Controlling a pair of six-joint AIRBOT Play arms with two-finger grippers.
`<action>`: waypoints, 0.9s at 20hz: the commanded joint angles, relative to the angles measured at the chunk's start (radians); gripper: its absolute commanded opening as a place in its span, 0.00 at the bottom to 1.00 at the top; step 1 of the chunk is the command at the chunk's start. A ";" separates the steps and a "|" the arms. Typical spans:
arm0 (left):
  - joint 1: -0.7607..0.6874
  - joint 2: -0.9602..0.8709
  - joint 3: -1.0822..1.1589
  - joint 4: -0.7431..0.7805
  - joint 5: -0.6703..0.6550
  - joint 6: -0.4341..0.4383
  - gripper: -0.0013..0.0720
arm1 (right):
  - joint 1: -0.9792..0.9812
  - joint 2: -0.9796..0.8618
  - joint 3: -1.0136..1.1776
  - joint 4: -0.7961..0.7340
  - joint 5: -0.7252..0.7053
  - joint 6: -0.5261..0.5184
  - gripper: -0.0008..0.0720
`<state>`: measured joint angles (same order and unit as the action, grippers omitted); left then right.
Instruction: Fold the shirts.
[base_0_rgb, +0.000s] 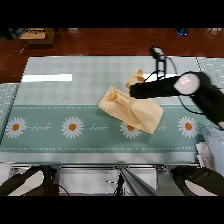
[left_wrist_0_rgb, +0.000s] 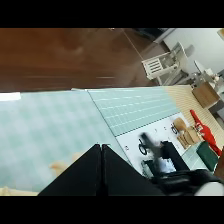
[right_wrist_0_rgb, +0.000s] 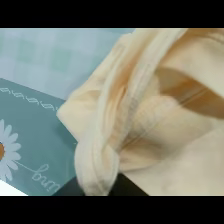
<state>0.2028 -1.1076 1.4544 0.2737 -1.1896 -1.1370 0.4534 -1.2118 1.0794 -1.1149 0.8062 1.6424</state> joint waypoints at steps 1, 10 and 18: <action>-0.002 0.079 0.000 0.007 -0.034 -0.005 0.04 | 0.106 -0.169 -0.004 0.127 -0.246 0.005 0.05; -0.091 0.087 -0.003 0.093 -0.087 -0.005 0.04 | 0.106 -0.185 -0.004 0.091 -0.177 -0.002 0.57; -0.091 0.087 -0.003 0.260 -0.106 -0.005 0.05 | -0.478 0.230 -0.088 -0.552 0.411 0.023 0.58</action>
<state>0.1123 -1.0218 1.4517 0.4335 -1.2808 -1.1431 0.2016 -1.1263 1.0481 -1.4273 1.0050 1.6524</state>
